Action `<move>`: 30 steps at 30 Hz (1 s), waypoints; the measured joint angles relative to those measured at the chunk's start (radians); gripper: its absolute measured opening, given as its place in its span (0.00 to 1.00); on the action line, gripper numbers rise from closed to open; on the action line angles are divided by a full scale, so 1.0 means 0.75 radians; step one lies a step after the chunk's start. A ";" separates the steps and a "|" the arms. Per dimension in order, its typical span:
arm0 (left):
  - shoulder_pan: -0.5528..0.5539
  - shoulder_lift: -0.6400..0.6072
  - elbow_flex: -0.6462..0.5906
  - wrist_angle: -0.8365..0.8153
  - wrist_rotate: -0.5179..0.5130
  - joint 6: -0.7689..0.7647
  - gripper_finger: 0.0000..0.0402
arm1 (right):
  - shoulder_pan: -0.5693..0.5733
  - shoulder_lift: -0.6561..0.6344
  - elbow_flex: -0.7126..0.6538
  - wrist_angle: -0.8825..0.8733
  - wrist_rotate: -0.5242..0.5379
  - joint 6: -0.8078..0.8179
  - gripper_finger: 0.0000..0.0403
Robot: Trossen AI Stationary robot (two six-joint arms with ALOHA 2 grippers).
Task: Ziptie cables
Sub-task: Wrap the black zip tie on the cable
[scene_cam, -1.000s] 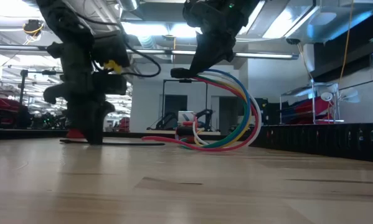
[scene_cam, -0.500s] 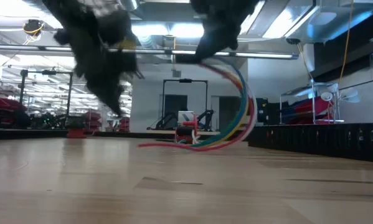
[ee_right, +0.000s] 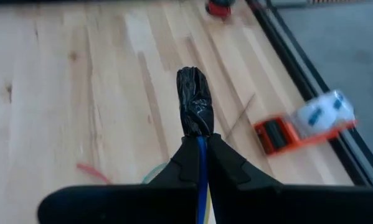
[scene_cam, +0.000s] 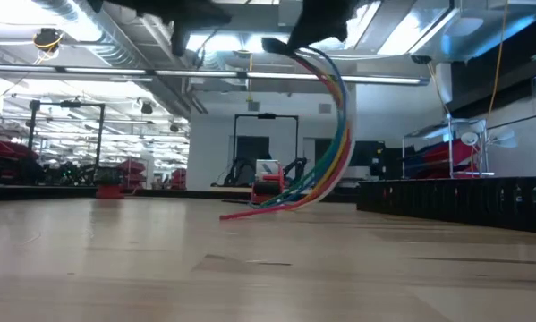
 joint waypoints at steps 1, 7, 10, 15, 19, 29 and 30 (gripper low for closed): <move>-0.003 0.005 0.000 0.034 0.002 -0.015 0.00 | 0.000 0.005 0.000 0.039 -0.001 -0.013 0.02; -0.009 0.099 -0.003 0.264 0.005 -0.102 0.00 | -0.011 0.035 0.000 0.200 0.000 -0.060 0.02; -0.011 0.135 -0.003 0.391 0.004 -0.160 0.00 | -0.012 0.059 0.000 0.215 0.001 -0.060 0.02; -0.024 0.155 -0.003 0.497 0.004 -0.227 0.00 | -0.012 0.076 -0.001 0.235 0.040 -0.061 0.02; -0.045 0.167 -0.003 0.479 0.012 -0.229 0.00 | -0.012 0.078 -0.001 0.250 0.053 -0.078 0.02; -0.079 0.191 -0.003 0.482 0.003 -0.205 0.00 | -0.010 0.078 -0.001 0.320 -0.009 -0.093 0.02; -0.080 0.193 -0.003 0.483 0.001 -0.205 0.00 | -0.009 0.078 -0.001 0.328 -0.010 -0.093 0.02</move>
